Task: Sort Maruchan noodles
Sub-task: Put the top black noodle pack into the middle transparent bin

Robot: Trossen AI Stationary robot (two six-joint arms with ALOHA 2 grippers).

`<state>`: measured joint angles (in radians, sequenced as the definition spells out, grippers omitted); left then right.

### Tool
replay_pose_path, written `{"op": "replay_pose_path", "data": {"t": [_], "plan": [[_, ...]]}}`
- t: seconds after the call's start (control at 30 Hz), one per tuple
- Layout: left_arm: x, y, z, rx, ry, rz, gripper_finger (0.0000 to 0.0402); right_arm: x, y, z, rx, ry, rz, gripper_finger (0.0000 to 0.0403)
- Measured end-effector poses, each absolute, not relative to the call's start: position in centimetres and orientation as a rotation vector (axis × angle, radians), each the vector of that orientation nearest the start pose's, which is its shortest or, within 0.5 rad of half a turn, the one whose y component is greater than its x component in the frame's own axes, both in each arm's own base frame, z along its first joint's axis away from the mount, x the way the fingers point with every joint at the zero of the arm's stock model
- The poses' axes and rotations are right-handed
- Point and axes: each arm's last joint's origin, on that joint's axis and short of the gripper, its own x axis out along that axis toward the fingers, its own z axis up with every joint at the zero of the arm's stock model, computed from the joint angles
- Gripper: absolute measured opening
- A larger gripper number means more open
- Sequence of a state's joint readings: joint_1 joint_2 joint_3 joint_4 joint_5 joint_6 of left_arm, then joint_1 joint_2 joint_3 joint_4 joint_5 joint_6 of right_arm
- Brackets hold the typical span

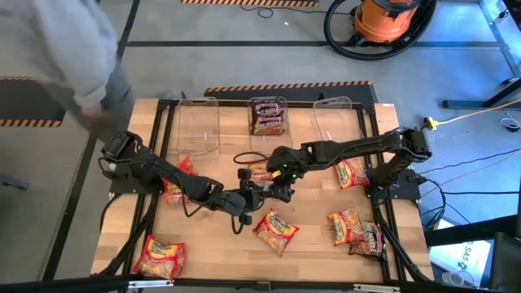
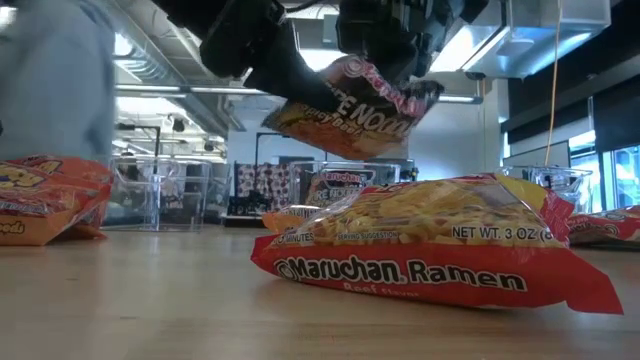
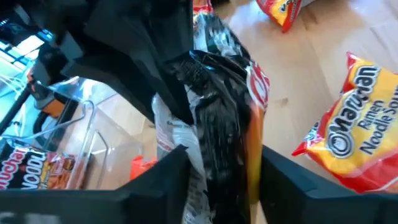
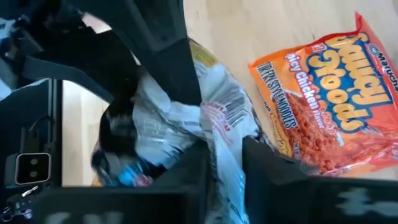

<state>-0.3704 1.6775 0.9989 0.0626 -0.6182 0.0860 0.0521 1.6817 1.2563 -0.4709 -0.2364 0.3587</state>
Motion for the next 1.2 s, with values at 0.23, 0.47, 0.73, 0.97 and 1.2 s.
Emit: {"op": "replay_pose_path", "data": {"t": [0.23, 0.47, 0.73, 0.97, 1.2], "plan": [[32.8, -12.0, 20.3, 0.340, 0.581, 0.207, 0.0059, 34.1, 2.5, 26.7, 0.303, 1.006, 0.095, 0.0184], [31.3, -12.2, 18.2, 0.182, 0.645, 0.248, 0.0035, 31.5, 4.1, 26.4, 0.059, 0.959, -0.016, 0.0236], [30.4, -11.7, 16.6, -0.052, 0.648, 0.351, 0.0035, 31.7, 5.6, 22.9, -0.023, 0.740, 0.025, 0.0241], [30.4, -11.7, 16.7, -0.105, 0.621, 0.376, 0.0035, 32.6, 5.8, 22.3, 0.020, 0.655, -0.027, 0.0255], [30.6, -11.7, 16.9, -0.122, 0.600, 0.377, 0.0036, 34.3, 6.7, 20.2, 0.044, 0.626, 0.032, 0.0316]]}}
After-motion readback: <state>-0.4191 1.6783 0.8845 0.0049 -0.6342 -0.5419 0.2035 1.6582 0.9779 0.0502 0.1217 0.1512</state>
